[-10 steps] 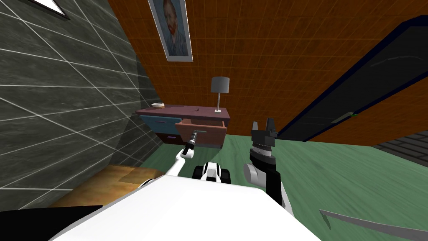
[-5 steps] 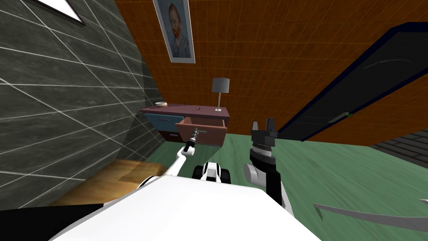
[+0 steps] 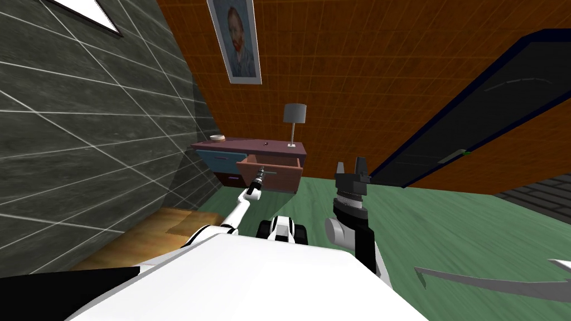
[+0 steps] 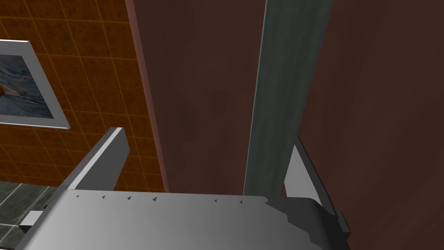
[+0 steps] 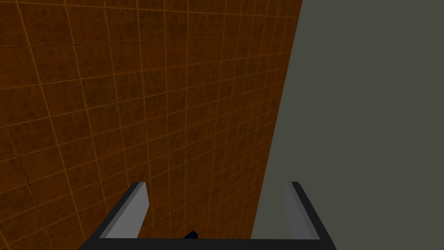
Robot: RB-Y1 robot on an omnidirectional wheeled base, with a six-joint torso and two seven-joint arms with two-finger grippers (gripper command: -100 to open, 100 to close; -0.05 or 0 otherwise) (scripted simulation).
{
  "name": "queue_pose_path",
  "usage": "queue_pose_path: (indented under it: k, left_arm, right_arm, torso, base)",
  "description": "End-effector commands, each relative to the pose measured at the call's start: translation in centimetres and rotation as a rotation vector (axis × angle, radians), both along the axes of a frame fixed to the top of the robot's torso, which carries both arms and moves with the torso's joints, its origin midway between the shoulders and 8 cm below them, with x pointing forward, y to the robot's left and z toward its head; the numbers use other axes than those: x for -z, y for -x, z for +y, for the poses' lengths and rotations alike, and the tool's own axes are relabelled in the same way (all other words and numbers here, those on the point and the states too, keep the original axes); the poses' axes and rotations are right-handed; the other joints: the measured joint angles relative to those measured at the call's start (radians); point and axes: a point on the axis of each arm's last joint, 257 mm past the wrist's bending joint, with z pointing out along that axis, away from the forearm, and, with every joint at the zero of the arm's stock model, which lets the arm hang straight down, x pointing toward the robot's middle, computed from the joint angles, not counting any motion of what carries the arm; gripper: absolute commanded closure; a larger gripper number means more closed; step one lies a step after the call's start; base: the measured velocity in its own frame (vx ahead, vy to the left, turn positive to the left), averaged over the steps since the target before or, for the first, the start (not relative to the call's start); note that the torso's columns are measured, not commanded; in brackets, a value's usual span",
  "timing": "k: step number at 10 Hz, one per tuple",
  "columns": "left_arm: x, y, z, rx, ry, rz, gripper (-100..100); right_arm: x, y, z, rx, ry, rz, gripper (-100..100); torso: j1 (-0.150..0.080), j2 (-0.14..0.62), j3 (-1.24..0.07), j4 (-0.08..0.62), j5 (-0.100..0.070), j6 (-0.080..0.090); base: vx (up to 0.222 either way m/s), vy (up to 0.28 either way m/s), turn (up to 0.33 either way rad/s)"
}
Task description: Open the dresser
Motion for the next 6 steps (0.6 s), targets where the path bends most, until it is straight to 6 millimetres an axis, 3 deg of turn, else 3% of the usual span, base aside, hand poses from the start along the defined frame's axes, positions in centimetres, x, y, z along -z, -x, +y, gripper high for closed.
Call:
queue_pose_path:
  k: [1,6]
  left_arm:
    - [0.13,-0.04,0.02,-0.001,0.0,0.006,0]
    - [0.37,0.05,0.05,-0.001,0.001,0.011,0]
  right_arm:
    - [0.0,0.0,0.0,0.0,0.0,0.0,0]
    - [0.0,0.0,0.0,0.0,0.0,0.0,0]
  torso:
    - [0.0,-0.001,-0.001,0.0,0.0,0.0]
    - [0.001,-0.002,-0.001,-0.002,0.001,0.0]
  base:
    - [-0.006,0.0,0.0]
    - [0.0,0.0,0.0]
